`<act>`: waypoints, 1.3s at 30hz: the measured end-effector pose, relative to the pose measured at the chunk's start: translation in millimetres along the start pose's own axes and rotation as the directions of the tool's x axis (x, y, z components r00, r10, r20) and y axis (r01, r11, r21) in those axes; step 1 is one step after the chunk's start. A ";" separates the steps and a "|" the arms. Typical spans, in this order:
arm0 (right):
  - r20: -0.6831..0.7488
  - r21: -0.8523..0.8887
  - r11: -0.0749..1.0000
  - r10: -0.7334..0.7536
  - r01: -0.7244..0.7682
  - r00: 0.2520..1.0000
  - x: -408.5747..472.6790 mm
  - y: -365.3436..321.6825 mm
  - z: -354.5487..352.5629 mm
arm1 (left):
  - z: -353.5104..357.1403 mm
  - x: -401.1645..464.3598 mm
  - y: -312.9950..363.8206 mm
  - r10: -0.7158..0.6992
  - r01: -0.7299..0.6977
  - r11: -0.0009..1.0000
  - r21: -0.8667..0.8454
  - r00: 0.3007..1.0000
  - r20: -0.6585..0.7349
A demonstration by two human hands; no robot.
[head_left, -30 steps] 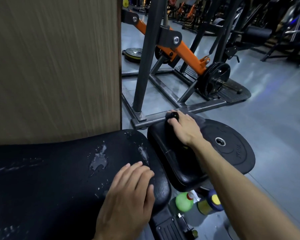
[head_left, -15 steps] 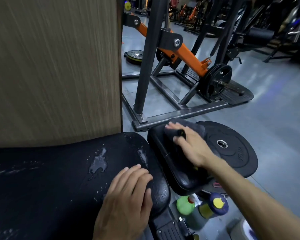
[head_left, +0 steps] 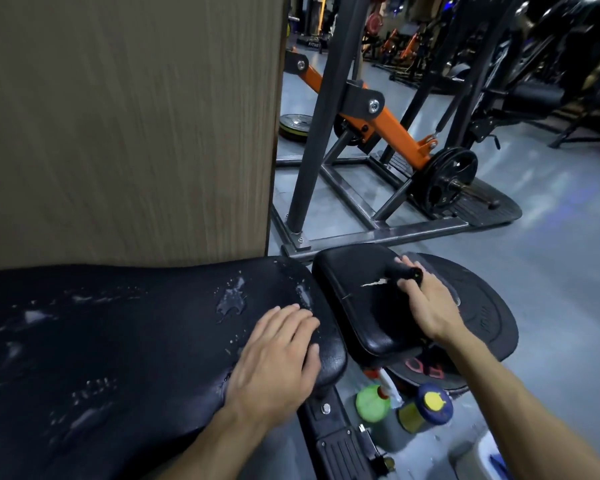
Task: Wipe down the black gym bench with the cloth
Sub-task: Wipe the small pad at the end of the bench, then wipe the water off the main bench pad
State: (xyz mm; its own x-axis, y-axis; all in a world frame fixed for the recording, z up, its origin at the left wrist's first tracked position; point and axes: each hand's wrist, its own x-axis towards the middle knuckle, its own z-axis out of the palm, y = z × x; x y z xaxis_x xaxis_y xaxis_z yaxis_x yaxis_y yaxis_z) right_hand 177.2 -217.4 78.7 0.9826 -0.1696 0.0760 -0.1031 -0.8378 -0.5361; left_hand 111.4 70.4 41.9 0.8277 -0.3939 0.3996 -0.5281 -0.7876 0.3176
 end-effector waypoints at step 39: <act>0.123 0.085 0.993 -0.091 0.081 0.988 -121.6 -122.4 52.6 | -110.6 -154.2 -94.0 -0.268 0.281 0.959 0.047 0.945 -0.187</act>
State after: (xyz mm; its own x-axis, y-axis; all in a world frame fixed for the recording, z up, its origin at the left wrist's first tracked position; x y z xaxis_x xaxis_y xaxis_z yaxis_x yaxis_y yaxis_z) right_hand 78.5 -66.9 90.8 0.9994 -0.0273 0.0208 -0.0095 -0.8017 -0.5976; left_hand 12.4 257.5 45.5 0.8884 -0.0731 0.4531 -0.2648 -0.8880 0.3759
